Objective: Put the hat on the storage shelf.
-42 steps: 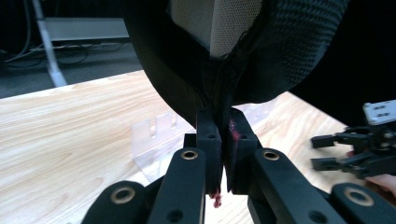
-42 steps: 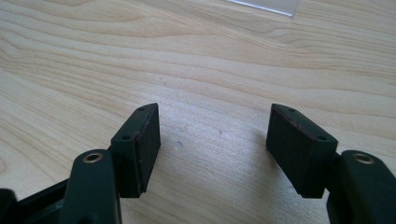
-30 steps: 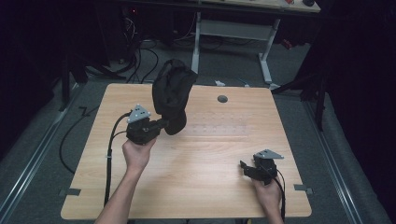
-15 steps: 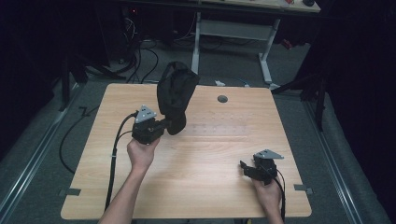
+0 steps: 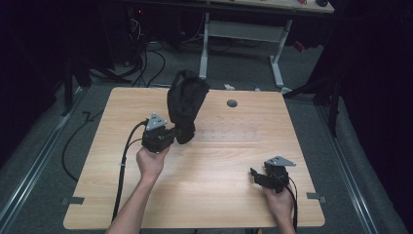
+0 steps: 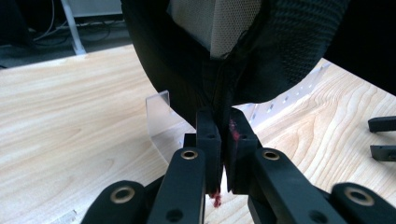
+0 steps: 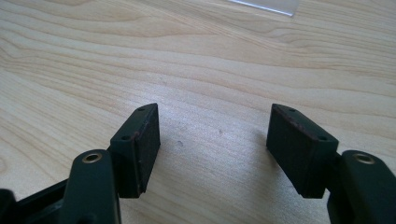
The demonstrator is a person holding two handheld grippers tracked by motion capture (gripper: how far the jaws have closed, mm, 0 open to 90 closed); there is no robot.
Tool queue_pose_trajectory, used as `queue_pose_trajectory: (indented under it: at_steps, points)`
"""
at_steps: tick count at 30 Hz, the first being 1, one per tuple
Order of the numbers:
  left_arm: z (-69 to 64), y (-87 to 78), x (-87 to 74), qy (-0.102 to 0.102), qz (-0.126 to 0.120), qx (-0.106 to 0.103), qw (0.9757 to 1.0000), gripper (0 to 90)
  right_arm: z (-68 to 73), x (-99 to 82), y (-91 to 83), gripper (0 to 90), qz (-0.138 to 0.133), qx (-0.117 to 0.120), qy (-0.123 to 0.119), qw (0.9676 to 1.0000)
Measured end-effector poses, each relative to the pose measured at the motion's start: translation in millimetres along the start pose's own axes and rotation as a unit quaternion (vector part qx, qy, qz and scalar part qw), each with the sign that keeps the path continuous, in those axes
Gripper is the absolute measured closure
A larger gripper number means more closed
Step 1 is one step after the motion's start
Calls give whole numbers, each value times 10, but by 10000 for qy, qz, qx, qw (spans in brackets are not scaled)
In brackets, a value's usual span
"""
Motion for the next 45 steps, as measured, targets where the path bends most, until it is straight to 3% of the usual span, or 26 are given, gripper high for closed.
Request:
queue_pose_trajectory:
  at_steps: [12,14,21,28,45]
  points:
    - [42,1,-43,-181,142,-22,9997,844,-1,-1,-1,351,3,-1,-7,10000]
    - [38,-8,-30,-237,141,-36,9996,811,0,0,0,351,0,0,-1,10000]
    - [40,-47,-30,-88,142,74,9998,634,0,-1,-1,351,1,0,-1,10000]
    - [24,-95,-7,-152,155,95,9997,512,0,0,0,351,0,0,-2,10000]
    - [101,-307,14,-243,226,108,9994,437,2,-1,-1,351,0,-2,16,10000]
Point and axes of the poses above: each handheld gripper's, and its own axes: y roughly forward along the jaws, x roughly out of its top, z roughly to its left, the point moved 6 cm from there along y, roughly forward along the jaws, and after that the axes turned 13 degrees about x, right-handed, at the moved point
